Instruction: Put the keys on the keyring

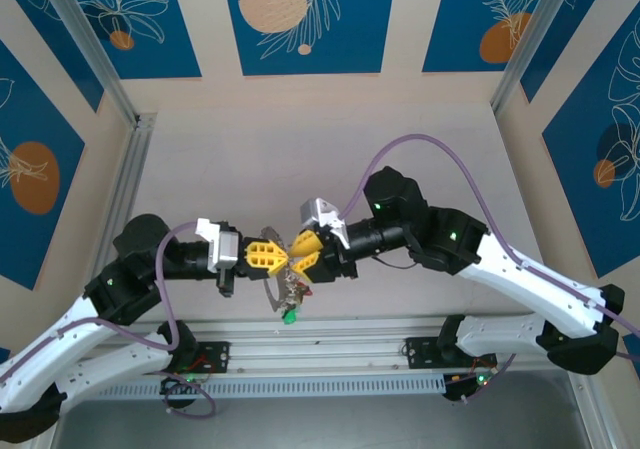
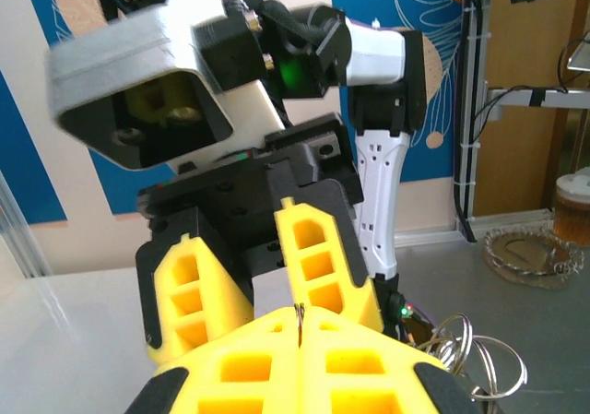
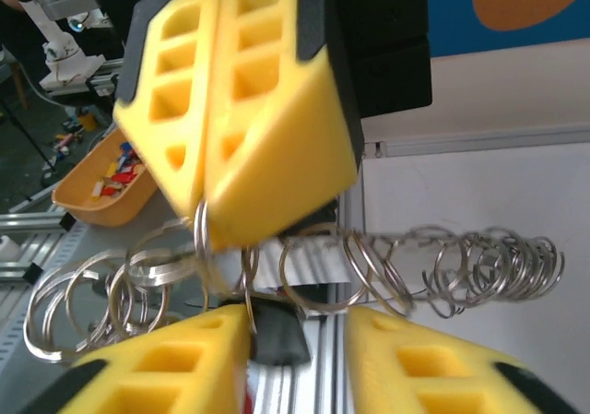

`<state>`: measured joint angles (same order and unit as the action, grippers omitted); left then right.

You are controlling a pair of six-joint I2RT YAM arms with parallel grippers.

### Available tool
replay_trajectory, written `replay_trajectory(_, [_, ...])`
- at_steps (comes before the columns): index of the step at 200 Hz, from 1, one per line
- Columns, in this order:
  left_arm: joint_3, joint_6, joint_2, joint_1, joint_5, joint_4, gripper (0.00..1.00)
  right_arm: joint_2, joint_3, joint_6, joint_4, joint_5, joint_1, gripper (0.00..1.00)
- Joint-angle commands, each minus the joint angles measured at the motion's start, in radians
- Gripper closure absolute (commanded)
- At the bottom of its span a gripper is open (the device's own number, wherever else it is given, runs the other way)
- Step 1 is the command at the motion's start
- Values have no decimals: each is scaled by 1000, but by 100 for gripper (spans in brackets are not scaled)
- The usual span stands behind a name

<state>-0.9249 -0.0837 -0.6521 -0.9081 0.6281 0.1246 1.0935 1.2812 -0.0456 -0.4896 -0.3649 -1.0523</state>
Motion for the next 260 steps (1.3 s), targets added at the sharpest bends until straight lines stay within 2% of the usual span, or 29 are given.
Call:
replay_trajectory(1, [13, 26, 31, -9, 7, -106, 100, -97, -50, -2, 90, 27, 5, 61])
replay_trajectory(36, [26, 47, 46, -9, 9, -126, 100, -165, -79, -20, 99, 80, 7, 59])
replay_trajectory(143, [42, 75, 13, -9, 47, -163, 100, -91, -65, 4, 237, -27, -12, 68])
replay_trajectory(260, [64, 87, 6, -9, 38, -219, 100, -56, -52, -7, 191, 25, -42, 85])
